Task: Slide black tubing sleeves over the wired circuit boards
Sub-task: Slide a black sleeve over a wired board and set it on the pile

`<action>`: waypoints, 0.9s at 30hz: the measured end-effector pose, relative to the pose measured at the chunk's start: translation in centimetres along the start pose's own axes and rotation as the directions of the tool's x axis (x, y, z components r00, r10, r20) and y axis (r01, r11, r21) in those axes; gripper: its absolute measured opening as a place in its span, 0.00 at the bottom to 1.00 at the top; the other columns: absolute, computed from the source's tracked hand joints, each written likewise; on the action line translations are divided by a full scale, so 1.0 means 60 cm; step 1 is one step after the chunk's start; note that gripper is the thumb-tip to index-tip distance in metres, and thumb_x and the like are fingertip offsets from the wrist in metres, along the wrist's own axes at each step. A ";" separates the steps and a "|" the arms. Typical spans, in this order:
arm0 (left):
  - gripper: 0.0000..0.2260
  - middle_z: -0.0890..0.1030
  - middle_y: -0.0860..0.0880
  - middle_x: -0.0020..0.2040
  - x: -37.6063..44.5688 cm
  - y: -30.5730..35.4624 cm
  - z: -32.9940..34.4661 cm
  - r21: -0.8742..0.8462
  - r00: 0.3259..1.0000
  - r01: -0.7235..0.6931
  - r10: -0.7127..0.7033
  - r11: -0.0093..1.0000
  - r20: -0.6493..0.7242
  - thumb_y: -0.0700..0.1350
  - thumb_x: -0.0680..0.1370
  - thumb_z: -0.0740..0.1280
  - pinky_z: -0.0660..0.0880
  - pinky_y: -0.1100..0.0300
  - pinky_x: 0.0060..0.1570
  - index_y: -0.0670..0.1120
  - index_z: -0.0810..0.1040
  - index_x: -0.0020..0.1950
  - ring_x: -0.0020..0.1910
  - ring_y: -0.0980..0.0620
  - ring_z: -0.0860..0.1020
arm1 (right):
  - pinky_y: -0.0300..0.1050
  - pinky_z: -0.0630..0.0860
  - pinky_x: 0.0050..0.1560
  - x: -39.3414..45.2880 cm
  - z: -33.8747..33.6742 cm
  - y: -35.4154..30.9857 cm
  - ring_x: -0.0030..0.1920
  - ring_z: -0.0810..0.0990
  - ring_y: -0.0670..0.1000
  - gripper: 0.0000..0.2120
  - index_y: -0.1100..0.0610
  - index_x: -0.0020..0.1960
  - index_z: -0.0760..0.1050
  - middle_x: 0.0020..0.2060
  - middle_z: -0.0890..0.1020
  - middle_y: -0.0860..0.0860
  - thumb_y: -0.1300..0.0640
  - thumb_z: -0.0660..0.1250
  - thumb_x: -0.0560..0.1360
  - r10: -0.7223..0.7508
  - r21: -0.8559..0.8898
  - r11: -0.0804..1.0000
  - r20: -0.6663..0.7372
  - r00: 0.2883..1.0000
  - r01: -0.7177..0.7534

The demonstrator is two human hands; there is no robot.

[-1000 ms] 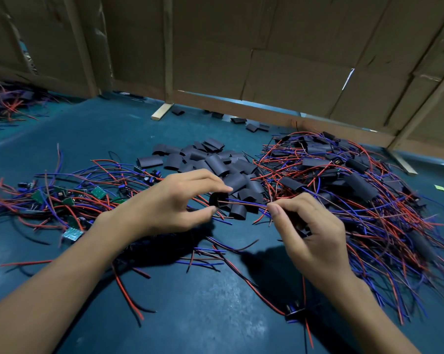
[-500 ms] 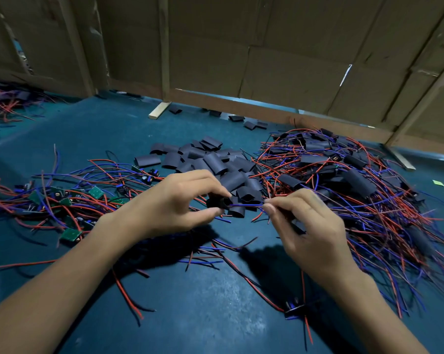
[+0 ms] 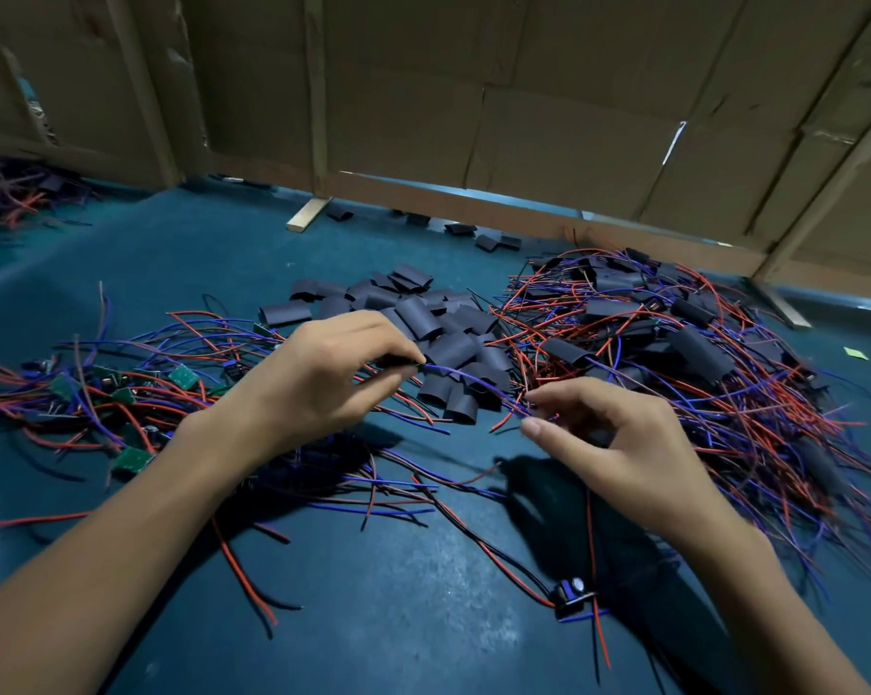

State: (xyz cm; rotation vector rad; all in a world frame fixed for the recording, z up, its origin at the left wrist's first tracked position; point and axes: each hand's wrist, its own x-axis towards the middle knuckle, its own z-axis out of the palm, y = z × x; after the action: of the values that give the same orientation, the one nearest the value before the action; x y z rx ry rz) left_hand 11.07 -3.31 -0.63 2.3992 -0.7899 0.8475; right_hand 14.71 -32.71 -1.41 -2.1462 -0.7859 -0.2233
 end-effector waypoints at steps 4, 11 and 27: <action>0.05 0.83 0.46 0.47 0.000 -0.004 -0.005 0.015 1.000 0.000 0.000 1.000 -0.027 0.36 0.77 0.73 0.79 0.52 0.47 0.38 0.84 0.53 0.45 0.49 0.81 | 0.37 0.78 0.44 -0.001 0.003 0.006 0.38 0.83 0.43 0.11 0.50 0.51 0.85 0.39 0.85 0.42 0.48 0.78 0.70 0.068 0.019 0.997 0.101 0.993 -0.070; 0.06 0.83 0.45 0.48 -0.003 -0.007 -0.010 0.055 0.999 -0.004 0.007 0.999 -0.047 0.35 0.77 0.73 0.80 0.52 0.48 0.37 0.84 0.53 0.46 0.48 0.82 | 0.40 0.79 0.40 0.003 -0.011 0.011 0.34 0.83 0.47 0.11 0.53 0.50 0.85 0.37 0.86 0.48 0.62 0.79 0.69 0.124 0.294 0.947 0.026 0.992 -0.126; 0.13 0.82 0.43 0.55 0.005 0.038 0.028 0.028 0.986 -0.135 0.131 0.990 0.107 0.40 0.78 0.72 0.78 0.53 0.54 0.37 0.81 0.62 0.52 0.45 0.80 | 0.47 0.80 0.44 -0.011 0.059 -0.029 0.43 0.85 0.48 0.12 0.55 0.58 0.84 0.48 0.86 0.42 0.58 0.74 0.74 -0.133 0.101 0.983 -0.198 0.971 0.155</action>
State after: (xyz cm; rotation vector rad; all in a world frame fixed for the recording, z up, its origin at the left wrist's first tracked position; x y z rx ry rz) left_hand 10.46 -6.09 -1.05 2.4608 -0.9937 0.7976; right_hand 12.77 -29.50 -2.85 -1.9274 -0.8229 -0.4414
